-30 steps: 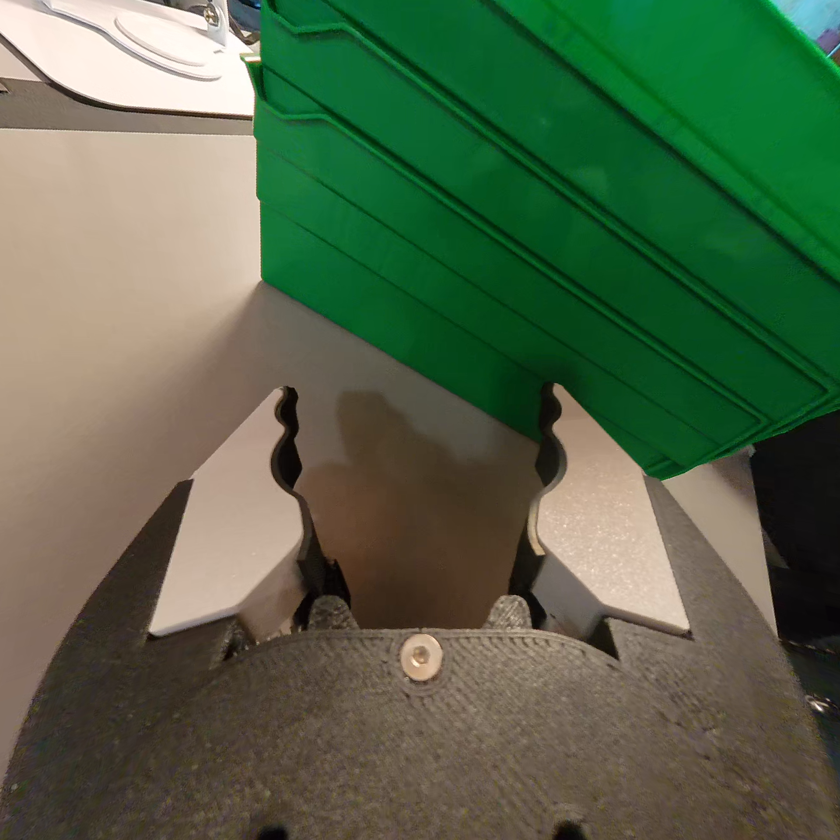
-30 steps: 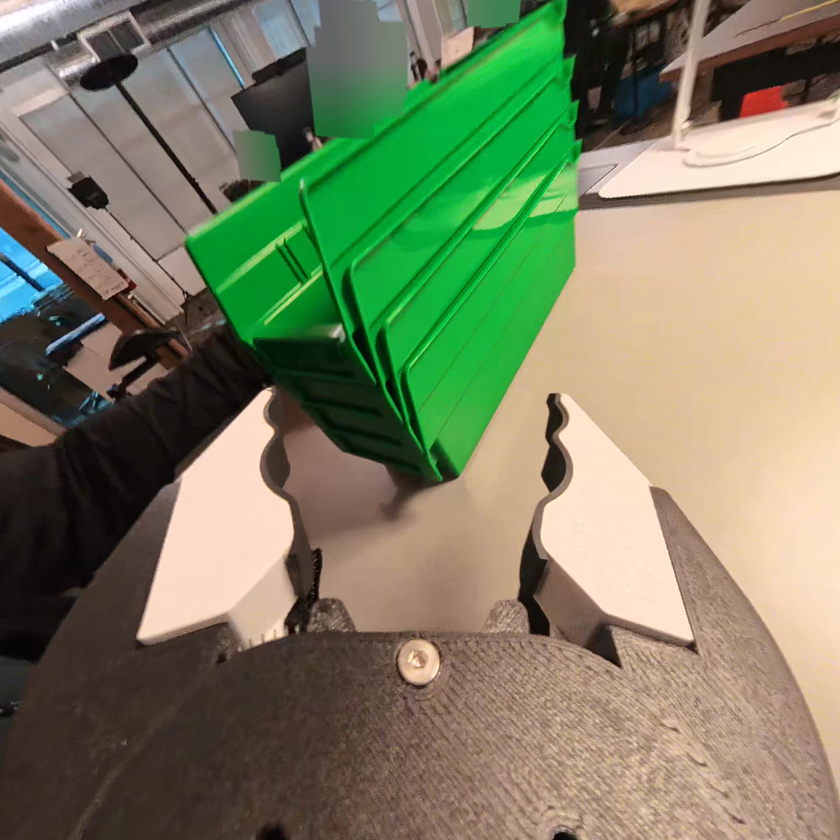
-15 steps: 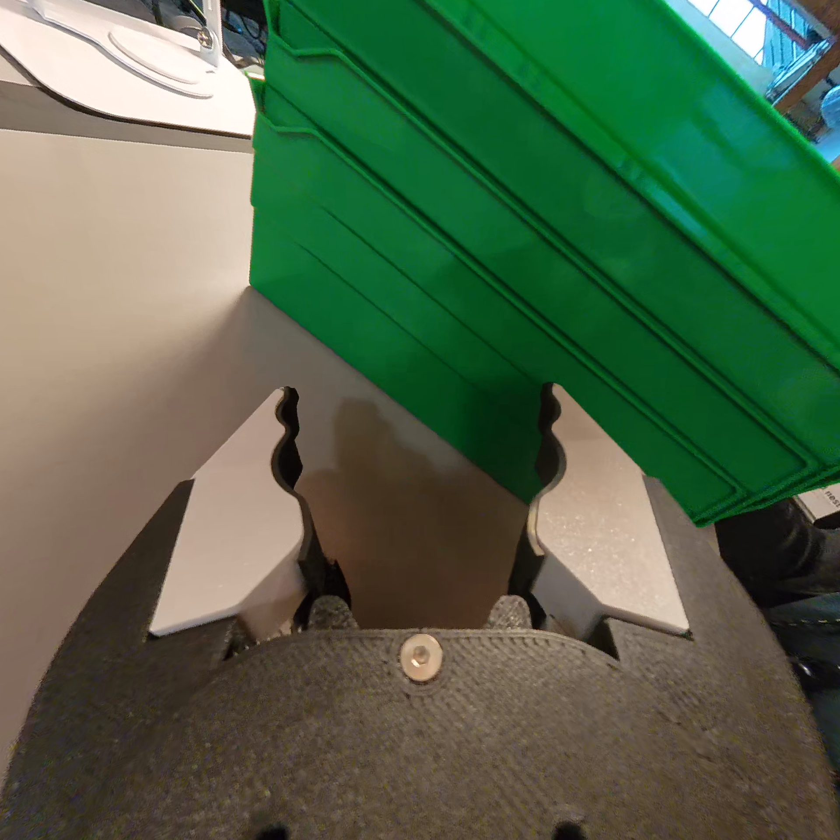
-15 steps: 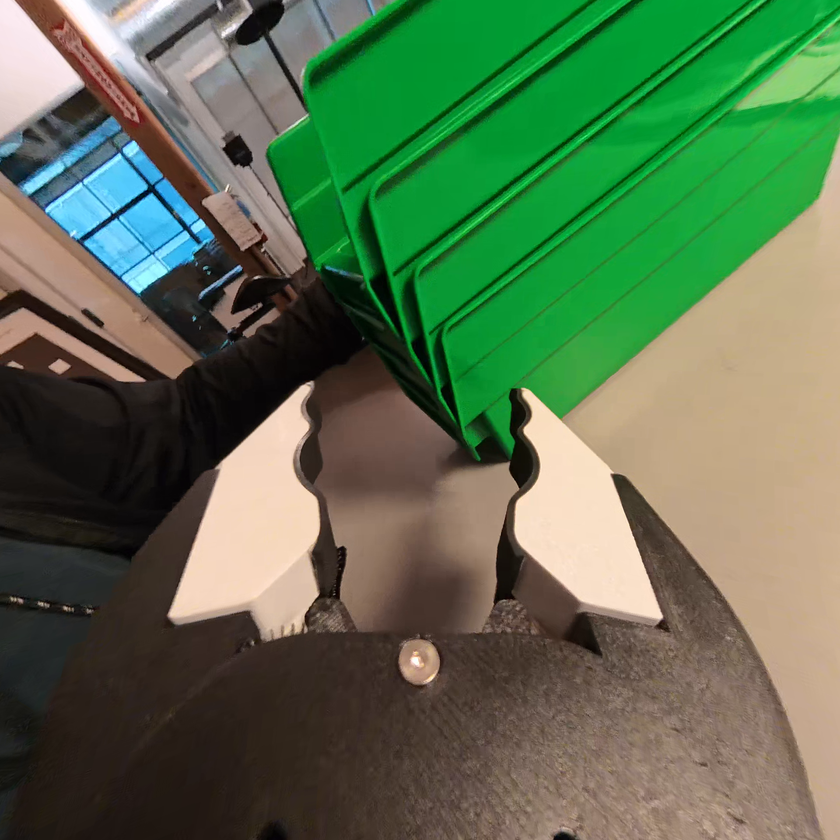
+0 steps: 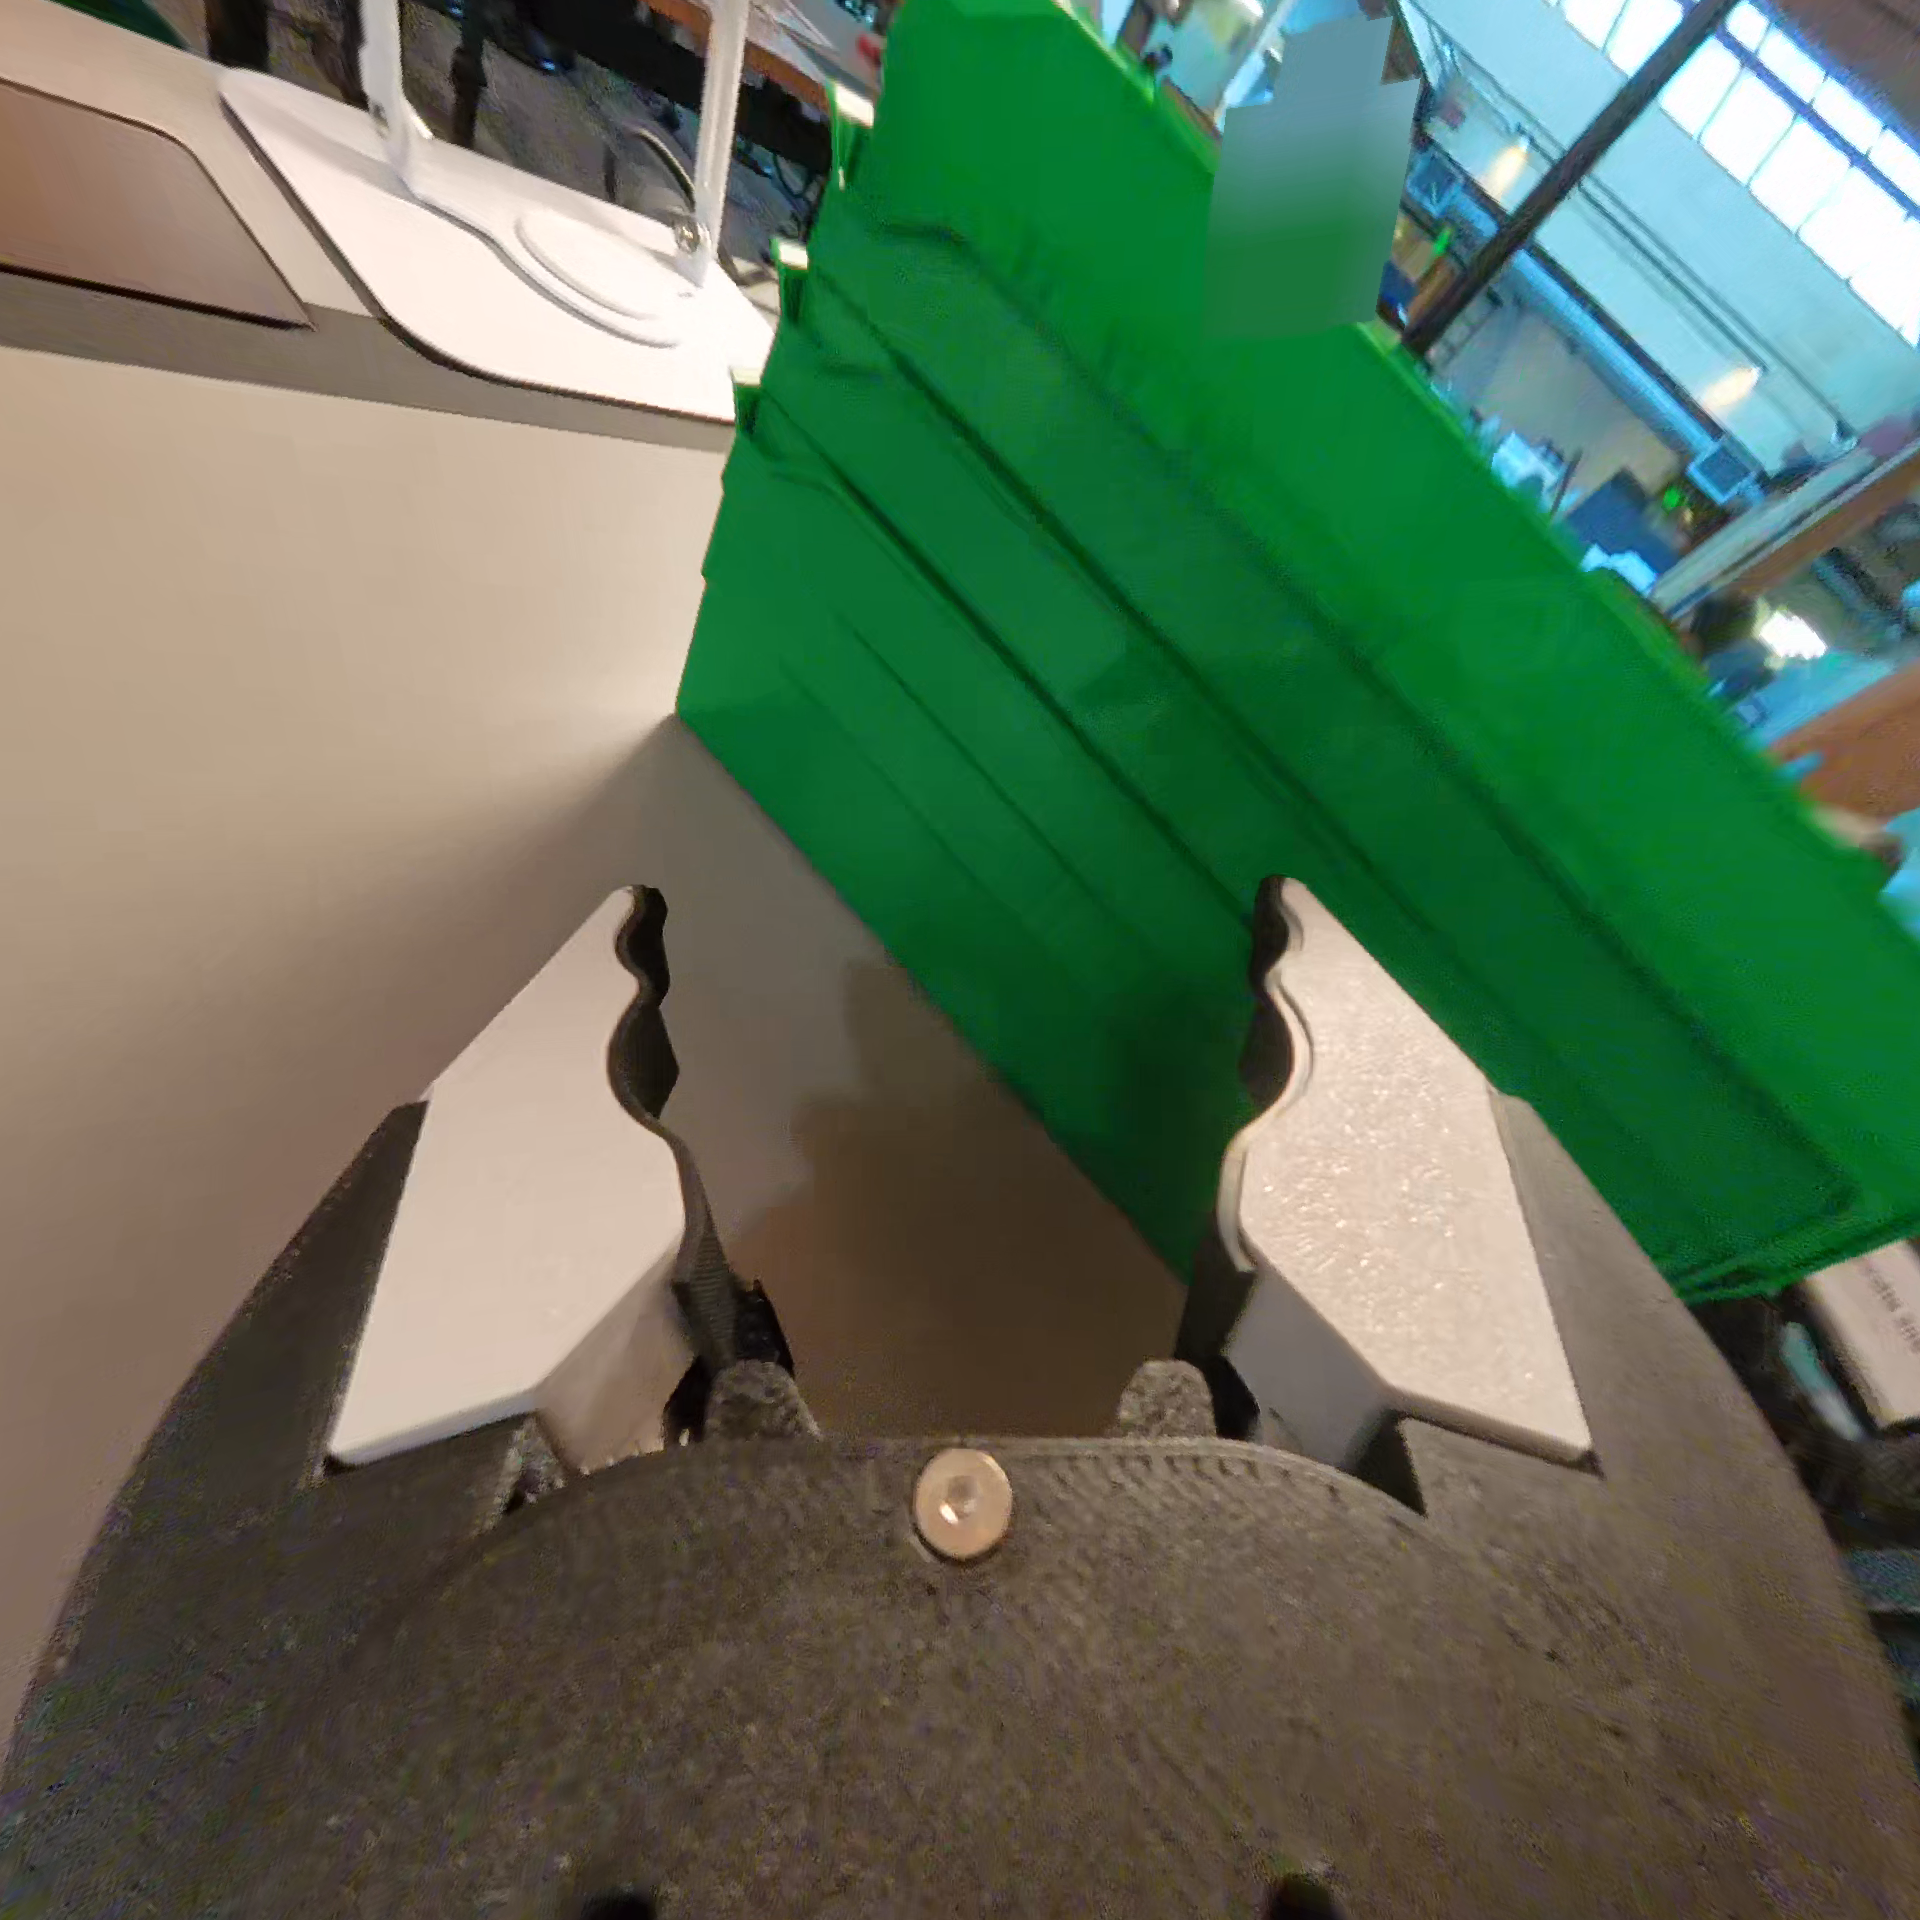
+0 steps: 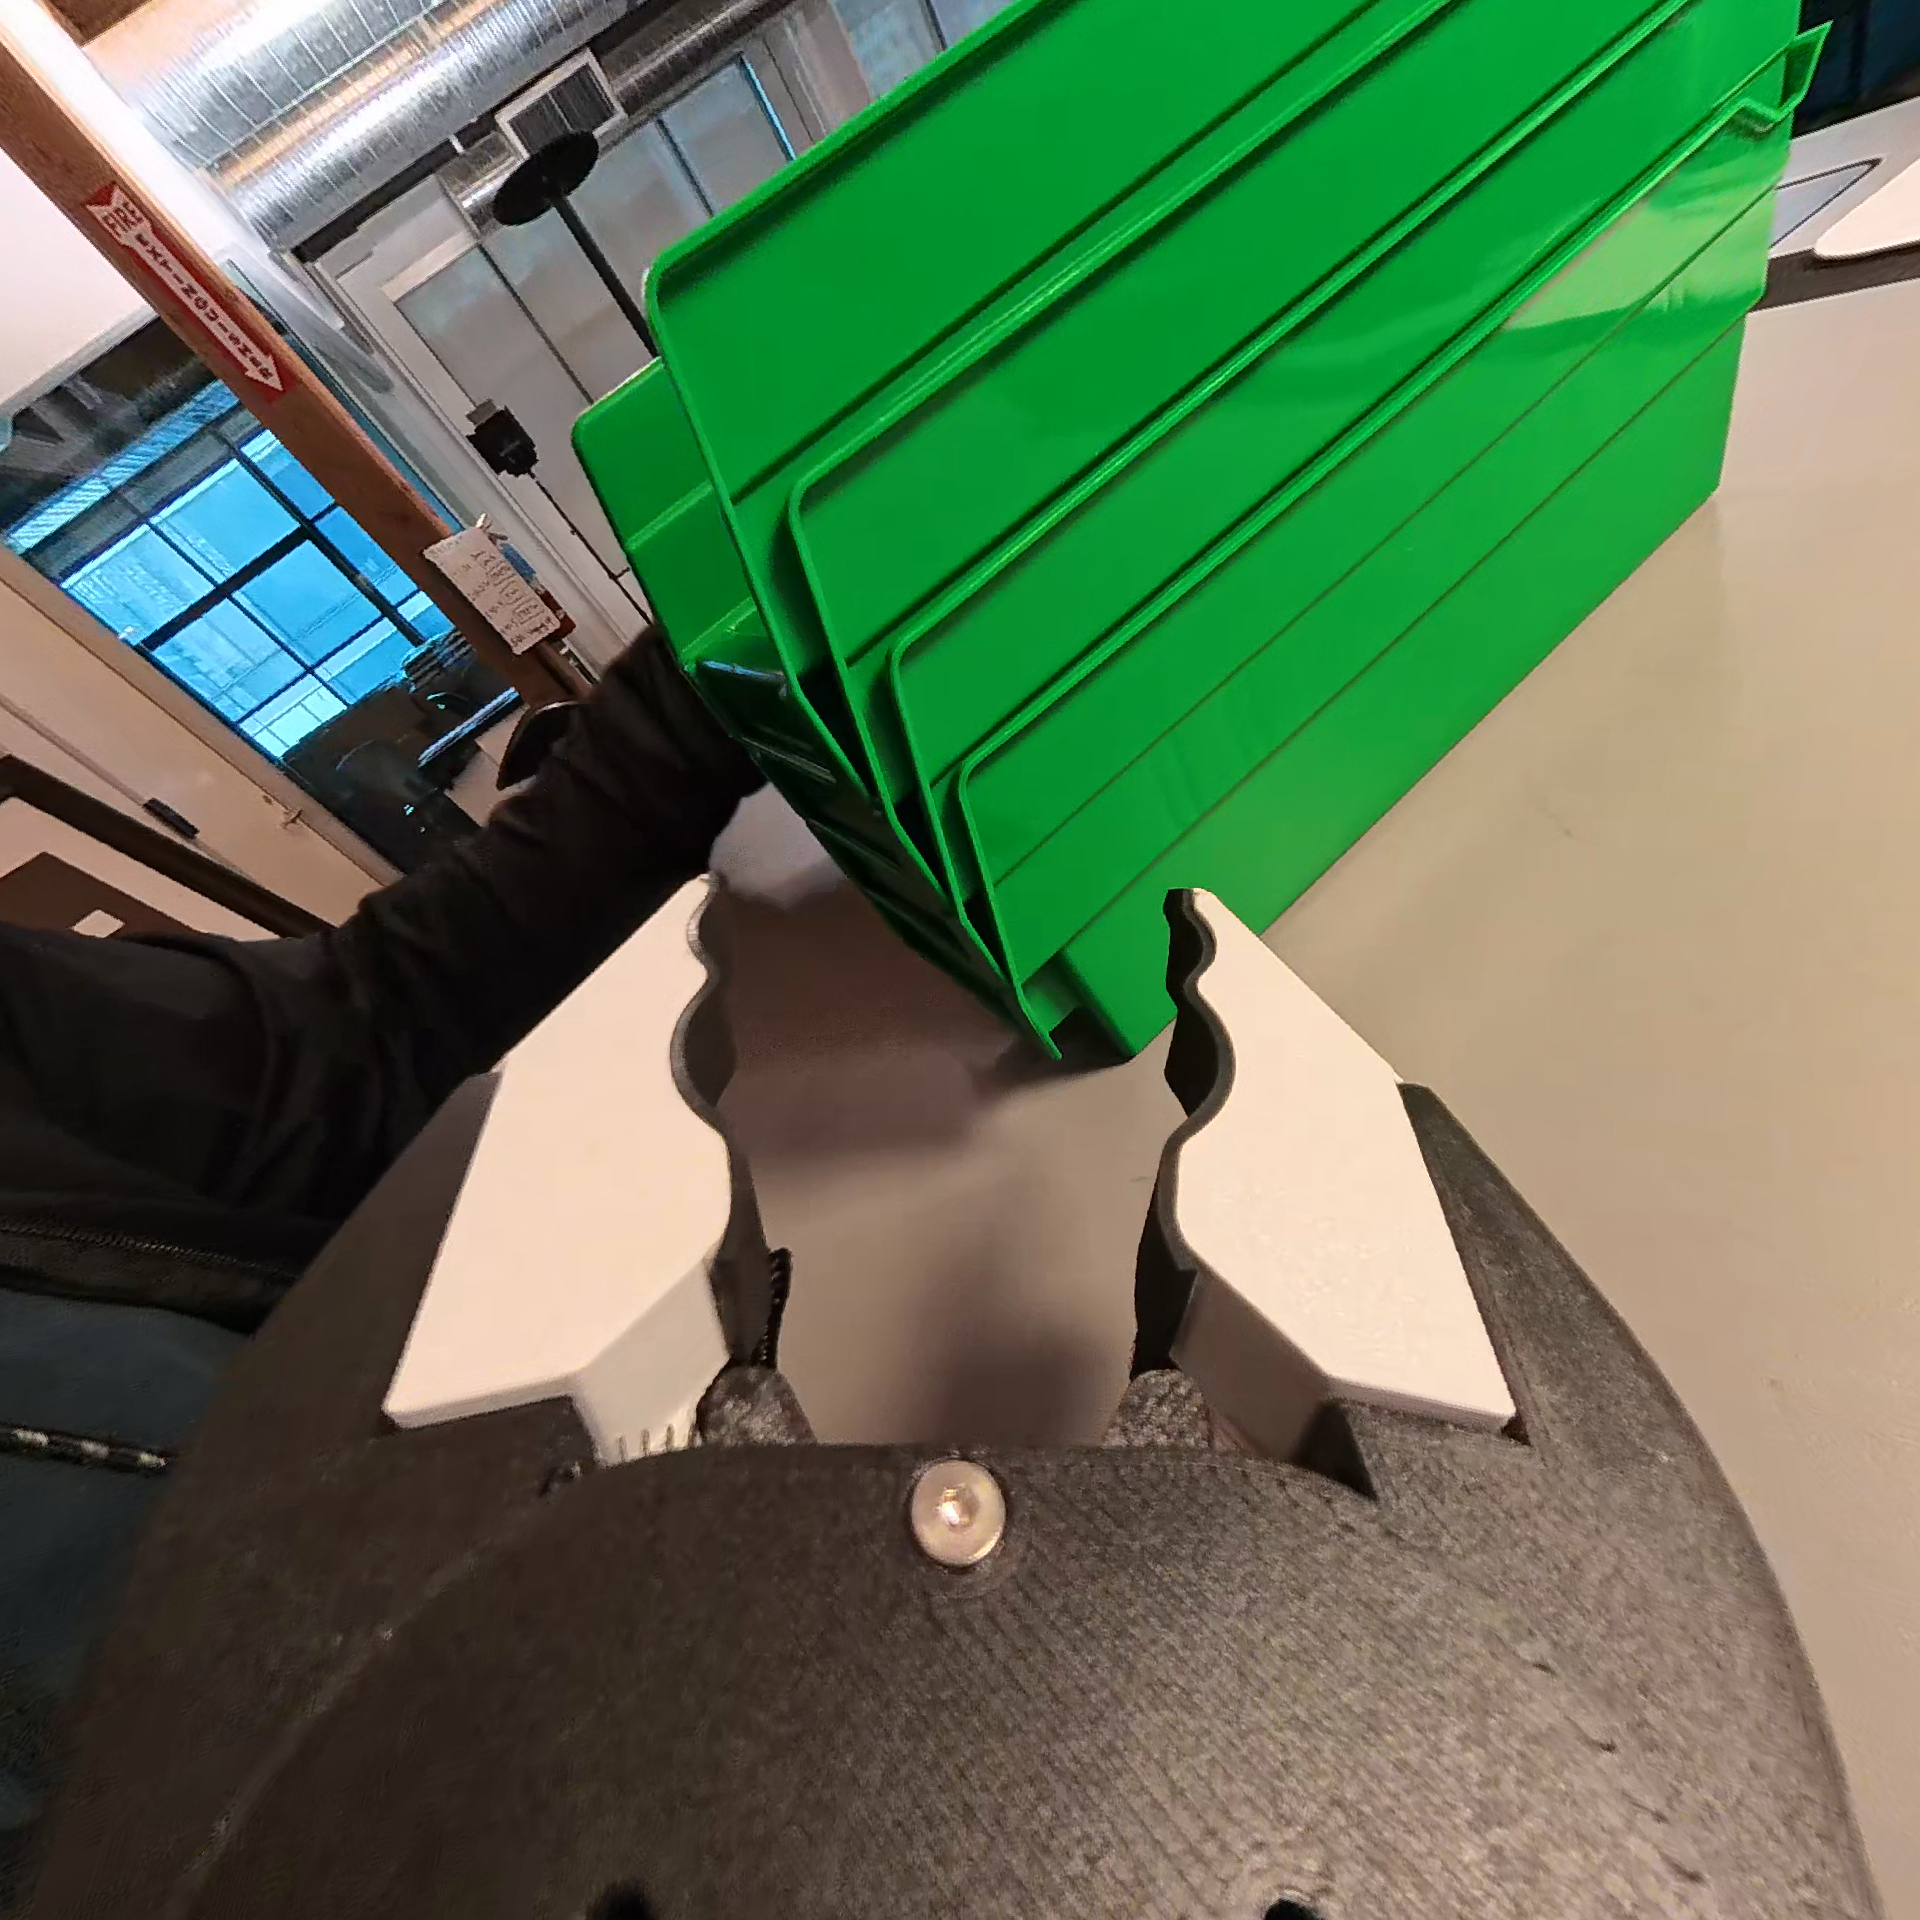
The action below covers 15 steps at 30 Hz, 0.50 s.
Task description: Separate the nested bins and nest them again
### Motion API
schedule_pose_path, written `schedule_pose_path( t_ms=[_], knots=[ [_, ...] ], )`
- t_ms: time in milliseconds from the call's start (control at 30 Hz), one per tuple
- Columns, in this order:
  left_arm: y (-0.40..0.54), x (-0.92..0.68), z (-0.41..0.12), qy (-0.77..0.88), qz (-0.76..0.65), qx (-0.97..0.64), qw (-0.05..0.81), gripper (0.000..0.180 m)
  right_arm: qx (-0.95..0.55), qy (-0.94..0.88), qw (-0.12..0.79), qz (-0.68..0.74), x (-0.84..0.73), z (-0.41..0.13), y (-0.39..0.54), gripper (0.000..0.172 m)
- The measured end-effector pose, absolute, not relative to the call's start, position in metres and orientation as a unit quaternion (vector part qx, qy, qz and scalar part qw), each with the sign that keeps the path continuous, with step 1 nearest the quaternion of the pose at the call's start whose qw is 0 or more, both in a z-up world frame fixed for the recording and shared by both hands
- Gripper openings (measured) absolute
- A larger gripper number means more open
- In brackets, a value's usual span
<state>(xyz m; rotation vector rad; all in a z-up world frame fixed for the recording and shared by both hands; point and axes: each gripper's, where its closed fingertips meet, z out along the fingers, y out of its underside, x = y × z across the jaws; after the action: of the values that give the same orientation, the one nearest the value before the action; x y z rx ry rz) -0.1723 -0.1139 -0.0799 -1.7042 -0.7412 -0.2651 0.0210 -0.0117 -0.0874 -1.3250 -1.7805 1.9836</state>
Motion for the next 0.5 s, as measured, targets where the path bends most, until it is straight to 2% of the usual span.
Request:
schedule_pose_path(
  t_ms=[100, 300, 500],
  knots=[
    [-0.11, -0.169, -0.044, -0.33, -0.118, -0.725, 0.593, 0.11, -0.441, -0.6, 0.076, 0.663, 0.022, -0.088, -0.014, 0.086],
    [-0.077, -0.151, 0.015, -0.299, -0.039, -0.768, 0.565, 0.112, -0.431, -0.598, 0.054, 0.674, 0.03, -0.086, -0.015, 0.085],
    [-0.043, -0.134, 0.006, -0.274, 0.04, -0.833, 0.478, 0.121, -0.424, -0.589, 0.05, 0.687, 0.034, -0.081, -0.014, 0.085]
  ],
)
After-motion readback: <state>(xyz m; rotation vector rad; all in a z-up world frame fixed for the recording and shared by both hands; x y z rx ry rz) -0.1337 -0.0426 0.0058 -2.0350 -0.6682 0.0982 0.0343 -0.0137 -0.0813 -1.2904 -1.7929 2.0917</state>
